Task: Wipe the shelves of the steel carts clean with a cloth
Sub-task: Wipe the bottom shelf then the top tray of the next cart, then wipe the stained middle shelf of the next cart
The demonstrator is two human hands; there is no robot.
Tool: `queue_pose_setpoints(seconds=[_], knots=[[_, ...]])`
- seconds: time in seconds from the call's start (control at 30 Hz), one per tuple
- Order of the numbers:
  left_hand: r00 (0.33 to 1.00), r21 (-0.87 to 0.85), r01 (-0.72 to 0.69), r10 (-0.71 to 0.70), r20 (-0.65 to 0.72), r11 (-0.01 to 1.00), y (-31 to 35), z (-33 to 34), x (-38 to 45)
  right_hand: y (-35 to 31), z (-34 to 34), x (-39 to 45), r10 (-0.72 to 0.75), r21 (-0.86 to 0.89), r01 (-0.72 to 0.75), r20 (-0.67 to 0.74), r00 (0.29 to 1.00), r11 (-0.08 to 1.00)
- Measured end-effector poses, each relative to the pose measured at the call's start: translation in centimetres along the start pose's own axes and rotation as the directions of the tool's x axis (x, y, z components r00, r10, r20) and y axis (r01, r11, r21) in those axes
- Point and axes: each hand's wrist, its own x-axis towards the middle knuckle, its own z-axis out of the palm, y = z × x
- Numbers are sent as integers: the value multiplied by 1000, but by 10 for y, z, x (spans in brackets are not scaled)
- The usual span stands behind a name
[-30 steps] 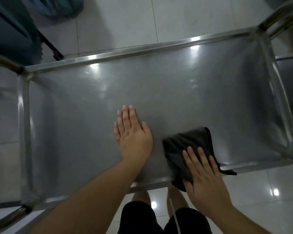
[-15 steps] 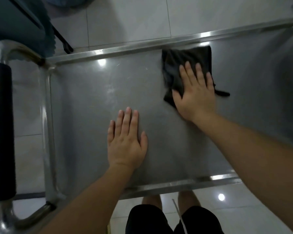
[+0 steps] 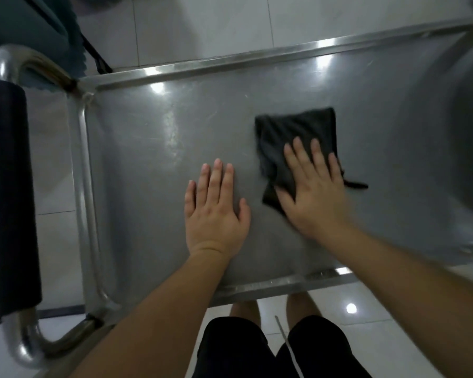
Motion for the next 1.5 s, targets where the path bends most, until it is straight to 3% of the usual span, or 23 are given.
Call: queue_pose_setpoints(seconds=[0.23,0.6,0.8,0.93,1.1,1.27,1.5], knots=[[996,16,14,-16,90,1000,2,-6,1,-19,20,-160,-99,24,98,43,994,995],[983,-58,61,-50,177,996,12,-30,-8,-15,-3,-201,-258,44,256,28,966,966],[968,-134,147,-115,221,980,32,-39,-82,-22,-21,-209,-223,85,219,33,974,972],[973,-97,143,-121,197,985,44,-47,-145,-19,-31,-223,-240,100,236,26,970,967],[968,-81,214,-199,155,974,62,-58,-219,-5,-41,-246,-335,74,328,145,931,942],[946,-79,272,-251,205,959,72,-59,-283,5,-45,-271,-322,37,322,215,922,946],[905,-5,280,-262,335,960,47,-55,-330,-3,-32,-297,-166,124,123,452,876,985]])
